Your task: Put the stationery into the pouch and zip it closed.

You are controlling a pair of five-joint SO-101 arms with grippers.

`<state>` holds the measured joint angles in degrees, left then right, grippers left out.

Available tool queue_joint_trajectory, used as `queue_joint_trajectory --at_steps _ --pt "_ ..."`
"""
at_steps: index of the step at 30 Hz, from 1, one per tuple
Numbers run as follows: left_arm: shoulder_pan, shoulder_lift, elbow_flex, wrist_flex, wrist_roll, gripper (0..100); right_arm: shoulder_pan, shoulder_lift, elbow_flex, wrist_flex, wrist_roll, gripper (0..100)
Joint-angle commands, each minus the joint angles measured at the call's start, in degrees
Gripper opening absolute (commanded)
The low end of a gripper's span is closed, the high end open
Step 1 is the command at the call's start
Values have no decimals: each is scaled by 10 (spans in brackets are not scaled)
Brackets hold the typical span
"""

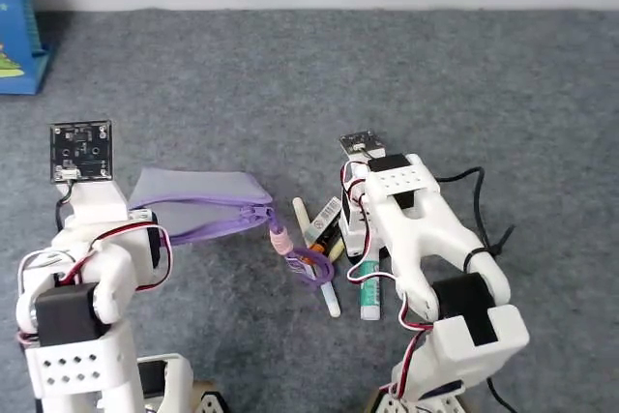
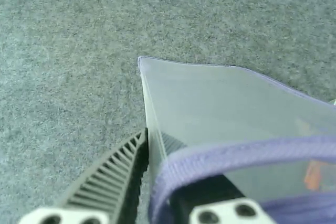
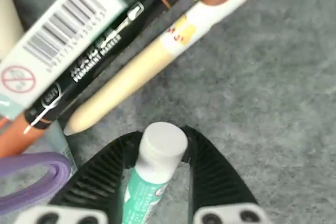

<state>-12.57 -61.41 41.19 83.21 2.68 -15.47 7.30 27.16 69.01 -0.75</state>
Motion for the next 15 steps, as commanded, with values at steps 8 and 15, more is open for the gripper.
queue_joint_trajectory --at_steps 8,15 --pt "2 4 5 -16 4 13 7 -95 -27 76 8 9" --pt "4 4 0 -16 4 13 3 -303 -24 169 4 9"
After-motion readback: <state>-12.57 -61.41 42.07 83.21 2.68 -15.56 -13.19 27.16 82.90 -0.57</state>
